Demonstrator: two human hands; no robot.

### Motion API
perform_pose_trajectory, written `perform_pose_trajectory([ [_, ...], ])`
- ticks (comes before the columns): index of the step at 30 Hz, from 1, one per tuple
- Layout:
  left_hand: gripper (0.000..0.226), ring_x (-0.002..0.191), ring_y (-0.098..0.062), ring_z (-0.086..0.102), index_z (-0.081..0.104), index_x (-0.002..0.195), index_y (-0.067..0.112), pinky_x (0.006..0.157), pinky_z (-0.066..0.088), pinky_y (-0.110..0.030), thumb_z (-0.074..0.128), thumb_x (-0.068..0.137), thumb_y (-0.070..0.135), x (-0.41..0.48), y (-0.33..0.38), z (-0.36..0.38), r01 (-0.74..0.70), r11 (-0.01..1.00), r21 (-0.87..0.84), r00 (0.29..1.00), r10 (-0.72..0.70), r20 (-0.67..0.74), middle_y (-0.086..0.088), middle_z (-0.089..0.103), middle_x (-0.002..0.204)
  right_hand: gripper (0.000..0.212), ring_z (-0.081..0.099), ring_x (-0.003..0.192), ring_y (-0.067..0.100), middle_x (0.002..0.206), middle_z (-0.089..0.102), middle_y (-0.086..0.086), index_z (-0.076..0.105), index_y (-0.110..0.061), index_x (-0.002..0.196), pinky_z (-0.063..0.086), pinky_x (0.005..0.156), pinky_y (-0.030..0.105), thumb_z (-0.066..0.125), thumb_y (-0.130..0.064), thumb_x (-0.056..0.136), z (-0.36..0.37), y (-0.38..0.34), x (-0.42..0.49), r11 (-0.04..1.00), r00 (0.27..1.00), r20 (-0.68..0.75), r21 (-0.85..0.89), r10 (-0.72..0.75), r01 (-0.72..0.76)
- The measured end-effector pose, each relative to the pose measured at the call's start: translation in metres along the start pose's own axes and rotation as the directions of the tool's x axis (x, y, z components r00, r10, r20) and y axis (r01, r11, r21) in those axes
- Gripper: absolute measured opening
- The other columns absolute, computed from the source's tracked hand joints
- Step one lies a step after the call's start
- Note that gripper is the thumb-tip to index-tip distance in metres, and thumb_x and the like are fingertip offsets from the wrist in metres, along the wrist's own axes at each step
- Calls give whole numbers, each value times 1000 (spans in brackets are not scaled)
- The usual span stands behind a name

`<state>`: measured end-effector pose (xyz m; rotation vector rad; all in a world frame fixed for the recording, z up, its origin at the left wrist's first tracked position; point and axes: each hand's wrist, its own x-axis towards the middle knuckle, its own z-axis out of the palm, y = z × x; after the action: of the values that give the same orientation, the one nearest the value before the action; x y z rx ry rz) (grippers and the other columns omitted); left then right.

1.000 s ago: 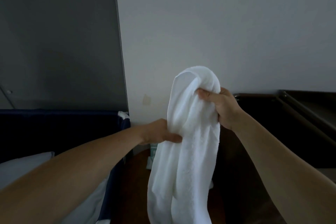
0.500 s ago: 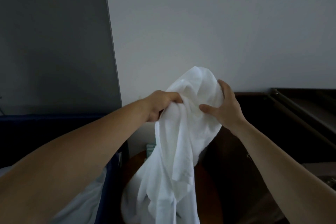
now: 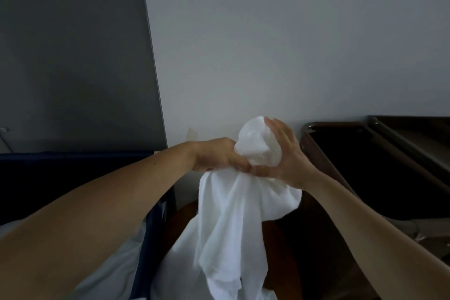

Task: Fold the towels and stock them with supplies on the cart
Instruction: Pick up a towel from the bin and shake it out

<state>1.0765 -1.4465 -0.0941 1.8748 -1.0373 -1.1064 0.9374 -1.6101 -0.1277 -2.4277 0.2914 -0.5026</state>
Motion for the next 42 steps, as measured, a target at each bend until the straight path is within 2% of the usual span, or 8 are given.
perform_pose_trajectory([
  [4,31,92,-16,73,71,111,15,85,59,-32,75,80,13,-2,1,2,-50,977,210,999,45,28,1,75,104,127,-17,150,4,158,-8,-31,2,-60,148,0,116,39,67,-88,43,-16,10,2,938,966,219,-286,-135,196],
  [7,30,90,-18,71,70,106,15,81,60,-31,75,77,10,2,0,9,-86,942,326,996,90,1,-3,74,101,58,55,119,11,112,58,-20,62,-35,107,37,91,21,83,-59,59,-12,11,7,921,972,213,-351,-98,170],
  [10,27,85,-14,66,66,100,22,68,53,-23,77,76,16,6,-10,11,-104,921,375,980,158,-117,4,69,96,33,52,66,8,64,53,-14,54,-27,68,37,58,18,86,-17,70,-6,13,3,995,995,101,-95,-15,25],
  [17,73,101,26,51,43,109,74,76,46,0,91,66,41,3,-53,38,-226,967,122,955,244,-168,44,56,112,15,55,66,15,66,58,-1,56,-10,71,44,62,34,64,-16,59,-19,-9,13,915,991,-29,387,134,-113],
  [20,73,115,4,57,47,131,49,99,52,-27,88,73,35,9,-81,51,-112,983,144,966,142,-217,25,58,128,11,64,64,9,65,66,-6,66,-23,68,49,56,25,61,-18,60,-27,-13,19,883,982,-50,449,181,-139],
  [23,45,109,-16,64,66,124,19,95,53,-30,79,82,26,7,-90,44,11,979,205,976,34,-215,4,68,120,15,69,72,15,71,71,-5,70,-27,71,51,61,29,59,-20,62,-35,-7,17,885,980,-46,439,196,-156],
  [35,11,82,-22,69,74,90,5,79,56,-38,74,80,10,-12,-6,19,-147,949,279,914,238,-330,-12,75,92,92,64,115,23,122,68,-3,57,-30,131,49,103,52,91,-43,46,-32,27,-15,880,871,398,248,289,-405],
  [42,14,77,-29,67,68,97,-8,67,58,-33,65,84,-3,-4,4,16,-96,966,-239,941,10,-337,-21,69,90,112,32,140,1,151,29,-25,17,-71,138,36,109,30,88,-61,52,-17,26,-18,977,1000,22,215,0,-4],
])
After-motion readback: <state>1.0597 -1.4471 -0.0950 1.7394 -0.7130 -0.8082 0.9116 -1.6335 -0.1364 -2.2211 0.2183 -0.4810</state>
